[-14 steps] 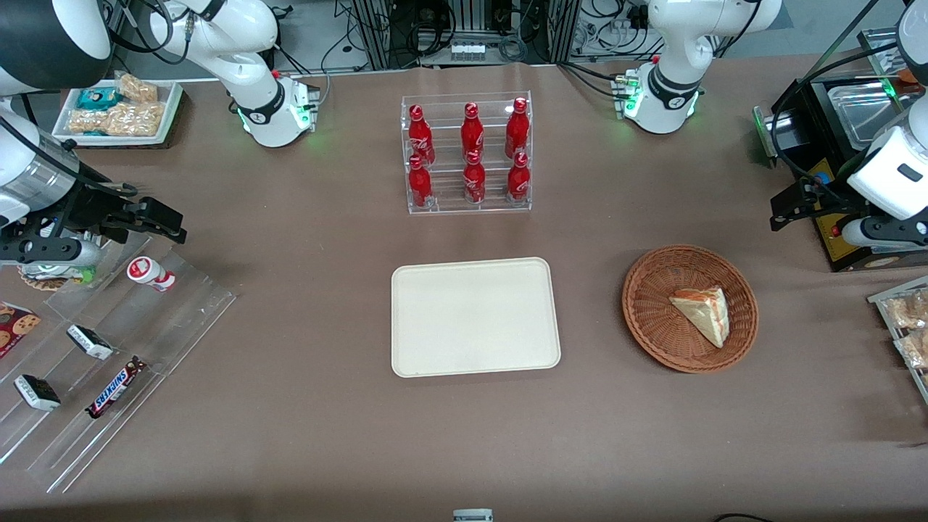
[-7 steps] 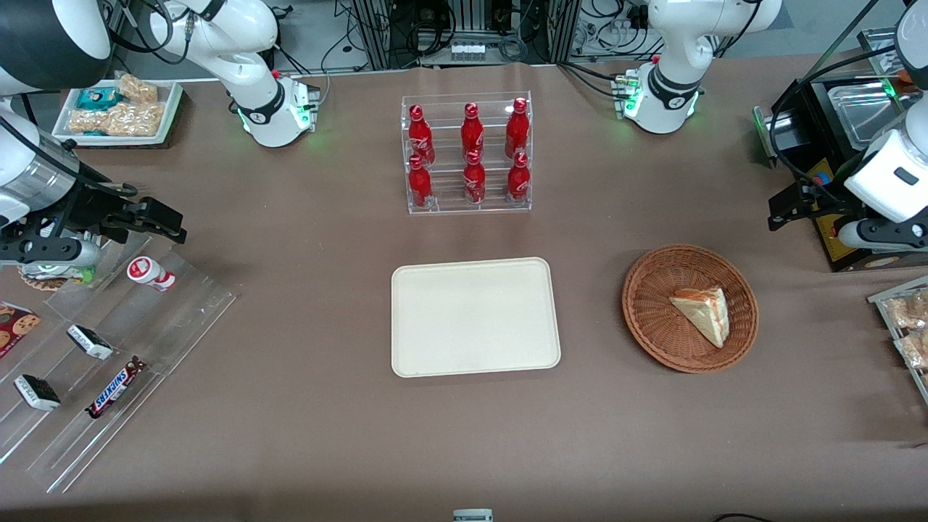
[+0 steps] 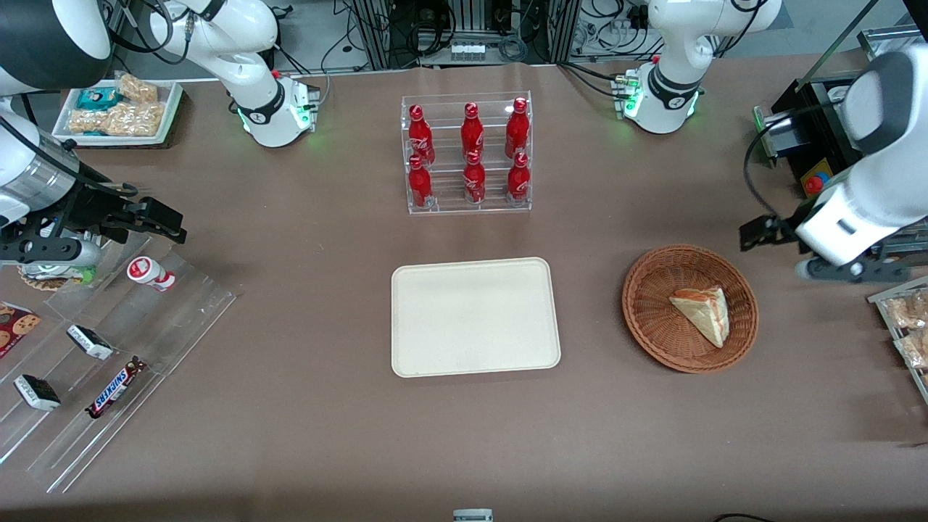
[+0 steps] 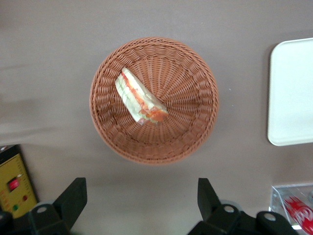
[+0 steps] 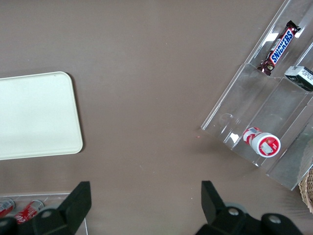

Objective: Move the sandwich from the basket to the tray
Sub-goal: 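Lower the open left gripper onto the sandwich and close it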

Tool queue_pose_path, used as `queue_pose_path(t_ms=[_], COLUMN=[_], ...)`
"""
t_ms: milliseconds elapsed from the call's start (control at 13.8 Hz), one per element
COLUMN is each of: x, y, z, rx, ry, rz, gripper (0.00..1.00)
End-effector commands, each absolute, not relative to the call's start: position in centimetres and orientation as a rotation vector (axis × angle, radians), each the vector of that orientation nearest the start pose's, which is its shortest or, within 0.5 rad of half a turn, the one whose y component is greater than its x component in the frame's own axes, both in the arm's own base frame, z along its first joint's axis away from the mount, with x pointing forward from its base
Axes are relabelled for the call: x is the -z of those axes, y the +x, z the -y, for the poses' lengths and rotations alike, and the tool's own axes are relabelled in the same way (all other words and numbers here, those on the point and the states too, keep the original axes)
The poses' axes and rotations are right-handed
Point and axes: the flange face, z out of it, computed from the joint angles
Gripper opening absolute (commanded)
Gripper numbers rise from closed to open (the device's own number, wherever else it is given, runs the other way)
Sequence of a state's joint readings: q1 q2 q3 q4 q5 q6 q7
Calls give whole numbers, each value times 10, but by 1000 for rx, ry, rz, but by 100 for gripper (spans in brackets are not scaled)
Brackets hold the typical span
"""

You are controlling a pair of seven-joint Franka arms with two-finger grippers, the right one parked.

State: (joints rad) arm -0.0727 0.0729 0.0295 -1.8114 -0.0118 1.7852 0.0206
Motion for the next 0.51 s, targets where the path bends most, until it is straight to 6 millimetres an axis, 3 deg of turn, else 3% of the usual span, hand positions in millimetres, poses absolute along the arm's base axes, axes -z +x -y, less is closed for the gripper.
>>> queue_pose_path(t_ms=[0, 217, 434], x=[-434, -378, -347], y=[556, 545, 541], z=[22, 19, 11], rx=[-124, -49, 39], ry=[-3153, -3151, -3125], rz=[-58, 16, 424], gripper=[100, 100, 100])
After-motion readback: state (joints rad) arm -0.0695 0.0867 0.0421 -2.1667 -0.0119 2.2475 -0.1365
